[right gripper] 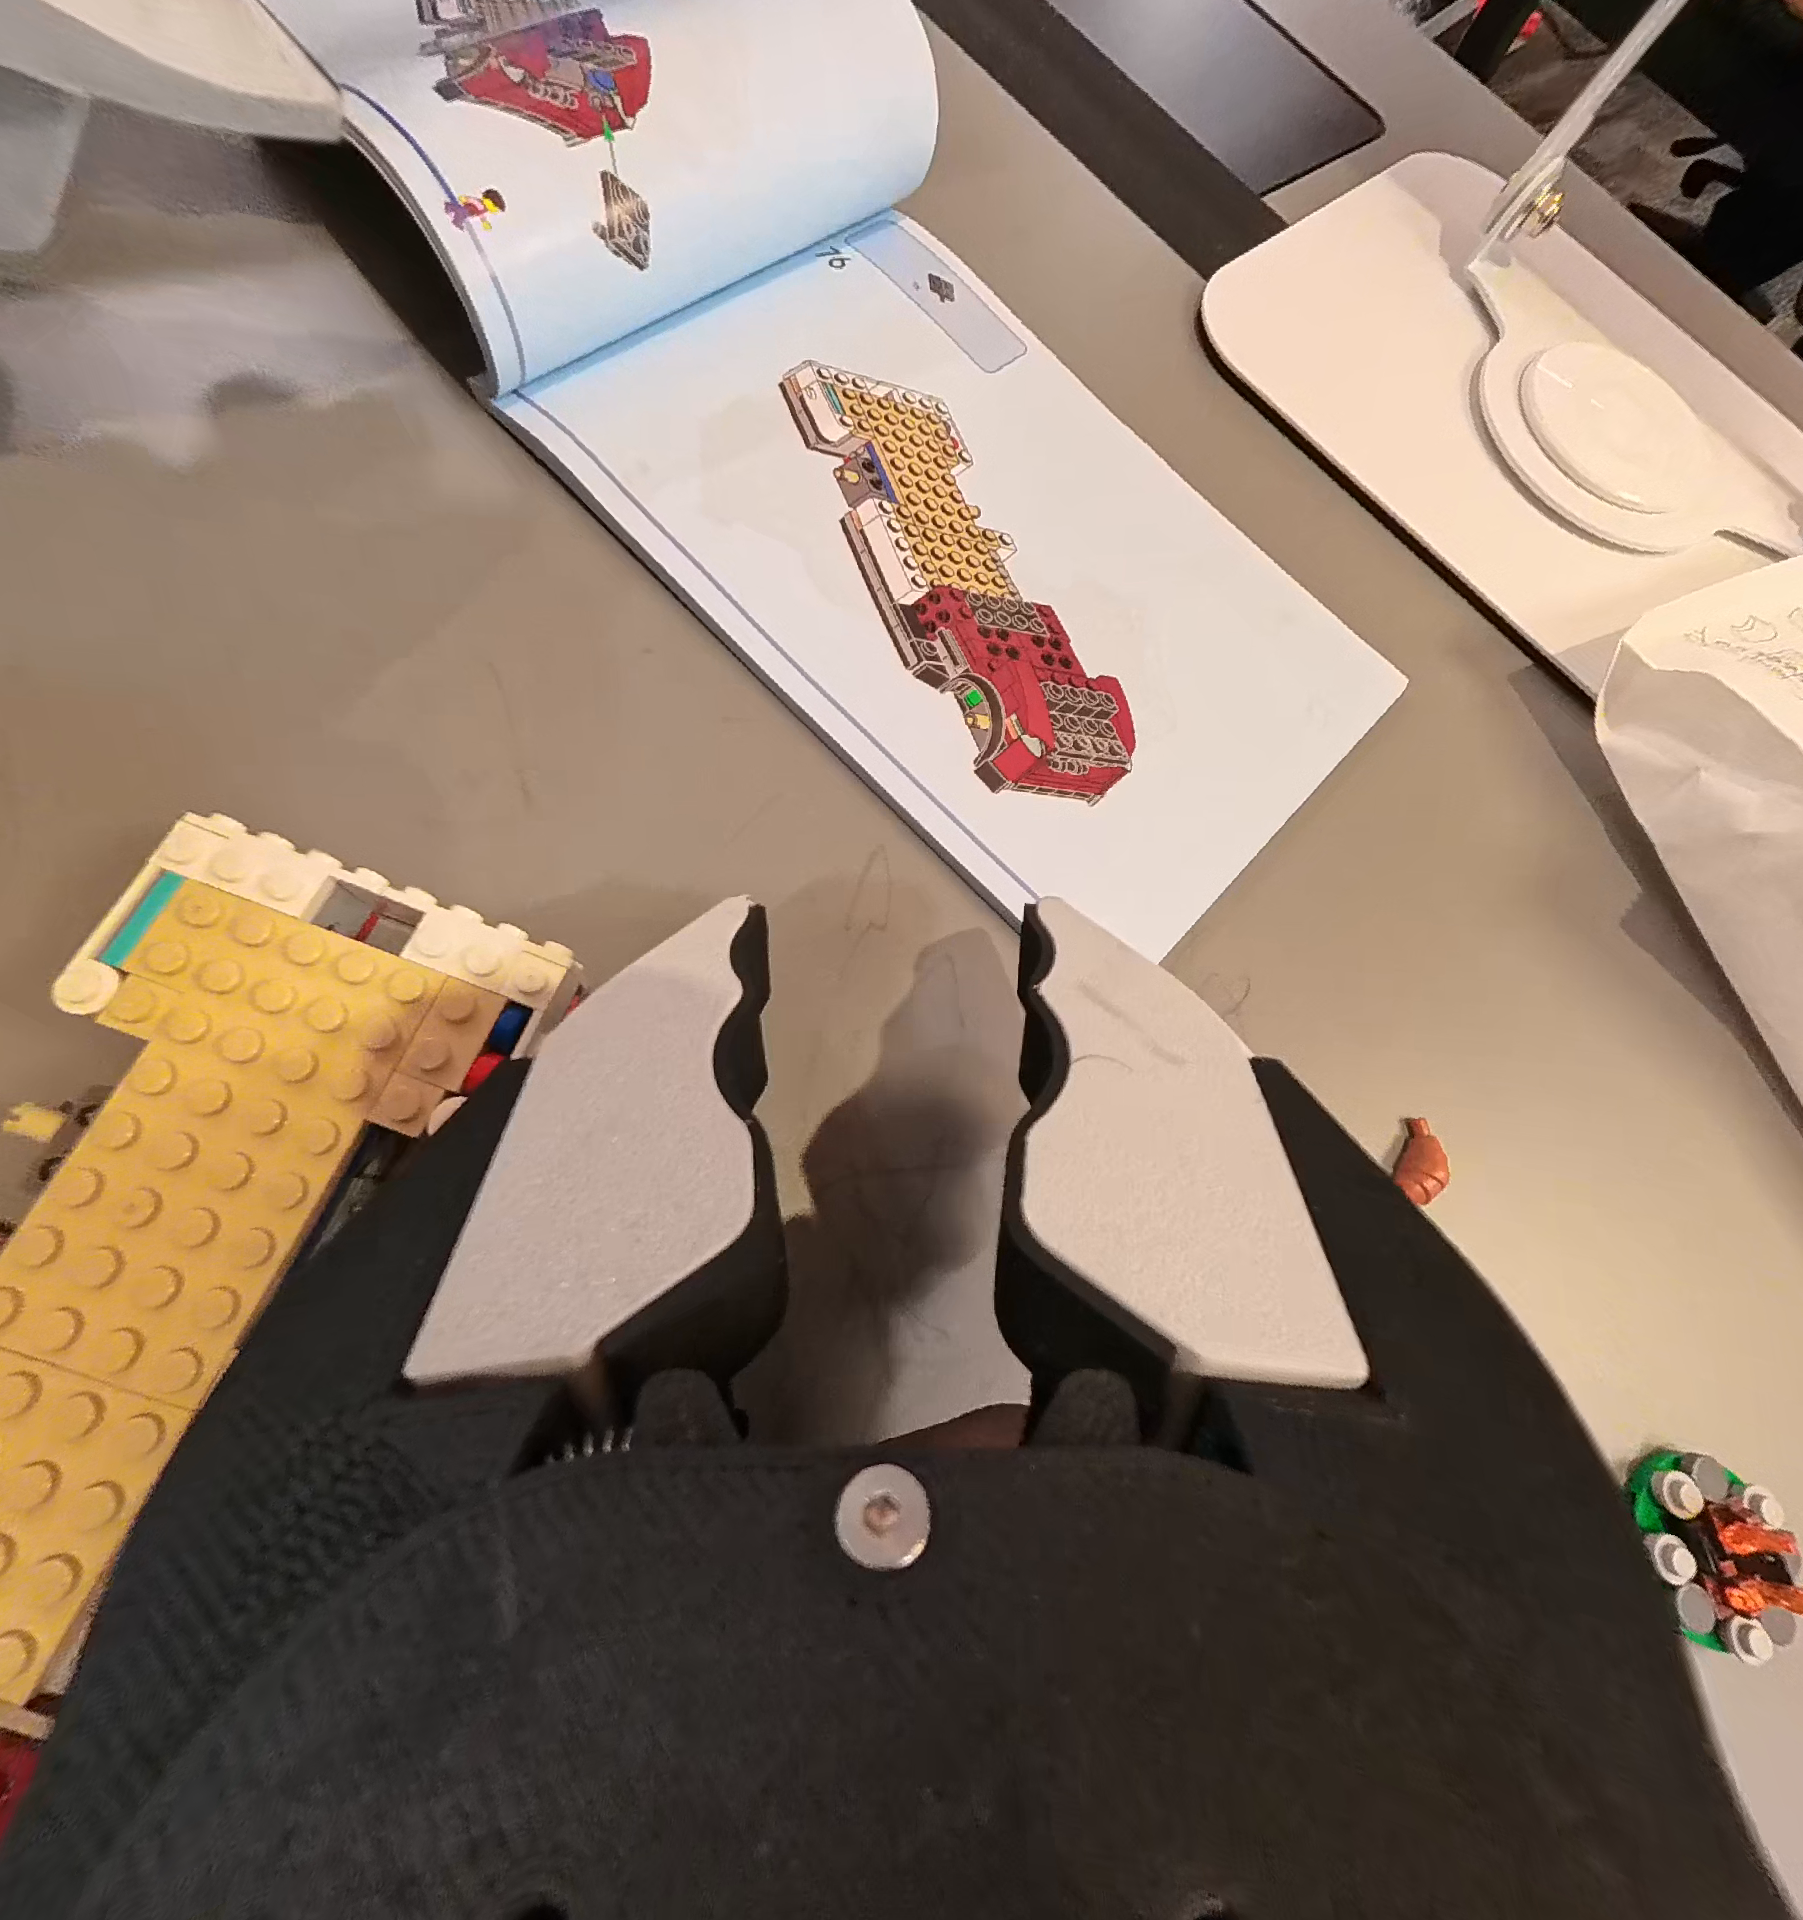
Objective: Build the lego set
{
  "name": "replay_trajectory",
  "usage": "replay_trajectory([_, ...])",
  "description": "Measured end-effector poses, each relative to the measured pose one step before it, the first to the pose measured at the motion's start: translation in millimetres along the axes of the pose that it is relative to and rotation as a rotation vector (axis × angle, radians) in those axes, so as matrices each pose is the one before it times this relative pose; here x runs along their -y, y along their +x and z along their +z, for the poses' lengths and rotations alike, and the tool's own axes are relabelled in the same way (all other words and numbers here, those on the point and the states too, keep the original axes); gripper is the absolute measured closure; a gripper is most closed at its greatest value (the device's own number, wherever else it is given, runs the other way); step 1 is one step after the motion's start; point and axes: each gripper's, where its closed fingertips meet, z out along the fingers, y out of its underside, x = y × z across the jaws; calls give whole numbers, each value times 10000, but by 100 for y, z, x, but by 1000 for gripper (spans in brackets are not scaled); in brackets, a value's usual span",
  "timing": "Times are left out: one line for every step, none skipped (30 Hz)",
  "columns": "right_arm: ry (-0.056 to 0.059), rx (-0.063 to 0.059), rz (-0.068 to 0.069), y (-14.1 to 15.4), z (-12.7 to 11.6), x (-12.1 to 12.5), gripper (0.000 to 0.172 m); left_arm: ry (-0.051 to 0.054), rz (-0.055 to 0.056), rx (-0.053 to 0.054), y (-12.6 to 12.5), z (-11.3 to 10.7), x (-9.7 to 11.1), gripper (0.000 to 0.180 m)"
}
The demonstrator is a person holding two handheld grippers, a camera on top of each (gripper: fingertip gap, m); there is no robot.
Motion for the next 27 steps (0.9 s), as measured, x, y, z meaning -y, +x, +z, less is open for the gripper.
replay_trajectory([6,-38,-78,-46,15,14,125,180,67,-66,263,-118,327,142])
replay_trajectory([15,-23,-91,-66,-1,12,125,162,87,-86,340,-88,282,141])
replay_trajectory([27,-38,-98,-64,-18,41,125,134,106,-106,421,-34,218,141])
replay_trajectory([51,-63,-115,-52,-44,50,125,111,126,-126,480,24,166,141])
replay_trajectory([87,-59,-164,-114,-87,100,125,77,142,-106,480,77,89,140])
replay_trajectory([142,-50,-214,-182,-153,154,125,44,155,-77,450,140,3,140])
replay_trajectory([218,-69,-247,-206,-251,242,125,-1,177,-79,448,180,-72,140])
replay_trajectory([274,-69,-220,-237,-364,283,125,-164,292,13,293,157,-164,139])
replay_trajectory([252,35,-86,-357,-485,240,126,-79,253,94,165,87,-73,139])
replay_trajectory([171,207,96,-557,-631,112,126,-63,192,193,-6,64,-54,139])
replay_trajectory([87,301,181,-660,-819,-27,127,-58,124,227,-98,28,-52,139])
replay_trajectory([39,277,107,-624,-1067,-110,127,-86,42,161,-68,31,-89,139])
replay_trajectory([59,192,-4,-508,-1383,-132,127,-101,-35,118,-55,5,-125,139])
replay_trajectory([112,102,-20,-347,-1770,-92,127,-67,-67,134,-130,-55,-103,139])
replay_trajectory([146,80,40,-254,-2167,-60,127,-39,-70,137,-146,-109,-86,139])
replay_trajectory([136,91,88,-149,-2554,-87,128,-43,-80,142,-176,-143,-118,139])
replay_trajectory([109,55,73,56,-2905,-146,129,-50,-82,141,-181,-157,-135,139])
replay_trajectory([98,-15,8,380,-3160,-186,131,-34,-75,142,-186,-163,-122,139])
replay_trajectory([43,-147,-34,914,-3267,-279,135,-3,-65,152,-201,-165,-68,139])
replay_trajectory([-98,-271,-51,1560,-3187,-454,140,10,-54,143,-191,-142,-53,139])
replay_trajectory([-302,-268,-103,2063,-2929,-807,144,7,-41,132,-167,-106,-30,139])
replay_trajectory([-529,-260,-129,2473,-2493,-1297,145,-1,-16,120,-140,-52,-12,139])
replay_trajectory([-677,-402,-122,2926,-1993,-1737,145,-9,11,121,-123,11,-11,139])
replay_trajectory([-710,-564,-114,3288,-1447,-2032,145,-66,29,118,-96,54,-66,139])
replay_trajectory([-678,-488,-62,3119,-867,-2093,144,-111,48,126,-84,114,-124,139])
replay_trajectory([-555,-248,8,2497,-369,-1899,144,-121,75,136,-72,121,-133,139])
replay_trajectory([-368,-102,59,1870,-40,-1481,144,-117,105,145,-42,113,-116,139])
